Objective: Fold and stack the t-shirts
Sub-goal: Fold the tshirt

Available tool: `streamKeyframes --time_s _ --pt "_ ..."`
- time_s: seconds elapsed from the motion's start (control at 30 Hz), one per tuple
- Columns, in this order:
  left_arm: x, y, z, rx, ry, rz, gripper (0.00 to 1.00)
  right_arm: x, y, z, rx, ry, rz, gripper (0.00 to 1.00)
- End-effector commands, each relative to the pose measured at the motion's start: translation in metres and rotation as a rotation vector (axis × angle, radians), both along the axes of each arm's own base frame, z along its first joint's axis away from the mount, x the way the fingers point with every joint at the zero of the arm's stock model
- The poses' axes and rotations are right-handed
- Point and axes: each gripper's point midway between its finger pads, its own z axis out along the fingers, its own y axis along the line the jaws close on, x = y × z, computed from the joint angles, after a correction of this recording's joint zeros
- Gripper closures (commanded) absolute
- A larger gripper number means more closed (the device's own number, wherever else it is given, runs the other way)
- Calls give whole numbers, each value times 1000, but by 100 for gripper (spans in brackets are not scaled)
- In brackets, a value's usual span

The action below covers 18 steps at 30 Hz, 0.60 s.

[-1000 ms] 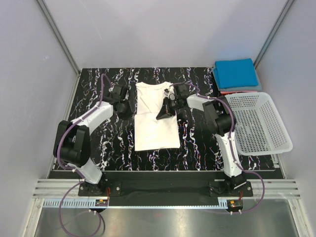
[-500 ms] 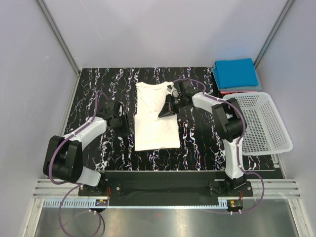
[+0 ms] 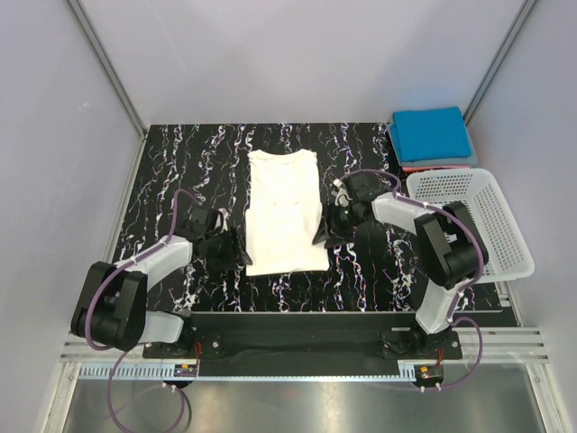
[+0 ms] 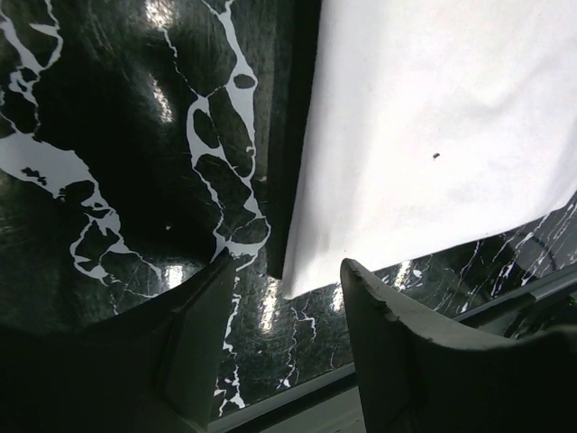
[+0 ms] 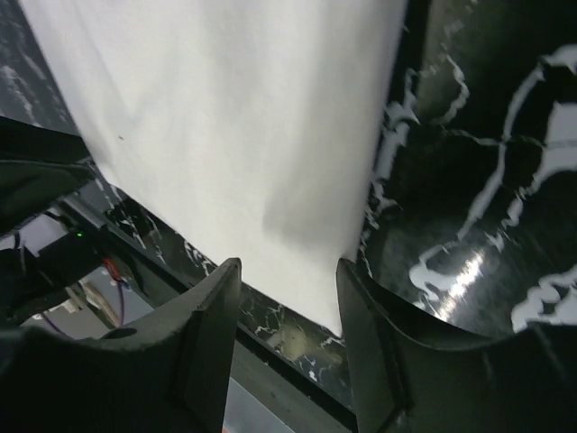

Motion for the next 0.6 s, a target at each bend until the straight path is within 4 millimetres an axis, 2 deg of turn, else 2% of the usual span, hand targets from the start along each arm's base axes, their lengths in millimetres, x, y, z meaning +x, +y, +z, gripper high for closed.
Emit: streamKeyframes --time_s 0.0,0.03,0.23,0.57 --pt "3 -9 2 -52 -25 0 44 -3 -25 8 -112 -85 -35 46" --pt "3 -9 1 -52 -29 4 45 -11 -29 2 -122 -69 -36 46" --pt "0 -10 -9 -50 0 6 53 -28 -30 -13 -94 -25 -26 48" --pt "-3 -8 -20 -26 22 14 57 -53 -30 -37 -52 40 -13 51"
